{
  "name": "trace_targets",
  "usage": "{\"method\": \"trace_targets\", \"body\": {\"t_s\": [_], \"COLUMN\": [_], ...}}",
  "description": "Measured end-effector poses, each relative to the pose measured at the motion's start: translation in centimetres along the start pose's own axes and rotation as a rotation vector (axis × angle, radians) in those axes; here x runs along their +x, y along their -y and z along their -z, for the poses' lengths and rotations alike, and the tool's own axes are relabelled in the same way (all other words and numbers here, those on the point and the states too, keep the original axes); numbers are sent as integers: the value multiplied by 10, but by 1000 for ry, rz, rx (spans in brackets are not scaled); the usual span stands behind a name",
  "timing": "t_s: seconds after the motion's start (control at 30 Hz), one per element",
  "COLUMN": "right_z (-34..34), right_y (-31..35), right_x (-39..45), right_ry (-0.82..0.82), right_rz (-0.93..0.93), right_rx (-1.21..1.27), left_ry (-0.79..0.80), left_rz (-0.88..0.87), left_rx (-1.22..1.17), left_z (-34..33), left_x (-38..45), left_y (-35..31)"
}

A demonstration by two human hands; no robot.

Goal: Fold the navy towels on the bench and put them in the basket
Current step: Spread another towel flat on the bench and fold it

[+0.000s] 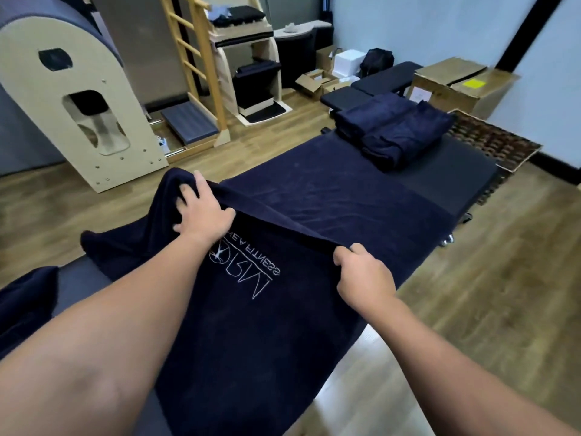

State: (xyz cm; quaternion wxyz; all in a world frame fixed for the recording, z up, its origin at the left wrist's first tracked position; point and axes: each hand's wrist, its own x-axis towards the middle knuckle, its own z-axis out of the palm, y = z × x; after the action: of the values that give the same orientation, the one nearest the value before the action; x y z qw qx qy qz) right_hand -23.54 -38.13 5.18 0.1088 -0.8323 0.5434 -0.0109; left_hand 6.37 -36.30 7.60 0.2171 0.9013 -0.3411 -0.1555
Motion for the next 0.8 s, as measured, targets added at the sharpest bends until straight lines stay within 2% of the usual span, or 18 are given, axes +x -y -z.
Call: {"method": "trace_targets", "body": {"t_s": [0.33, 0.8], "right_z": [6, 15], "right_y": [-106, -231], "right_x": [77, 180], "right_ry": [65, 200], "right_rz": [3, -111], "right_rx": [4, 56], "left_ry": [79, 214], "left_rz": [-73, -117], "left_rx": [81, 137], "left_z": [-89, -212], "left_x": [57, 131], "left_y": [-108, -246]}}
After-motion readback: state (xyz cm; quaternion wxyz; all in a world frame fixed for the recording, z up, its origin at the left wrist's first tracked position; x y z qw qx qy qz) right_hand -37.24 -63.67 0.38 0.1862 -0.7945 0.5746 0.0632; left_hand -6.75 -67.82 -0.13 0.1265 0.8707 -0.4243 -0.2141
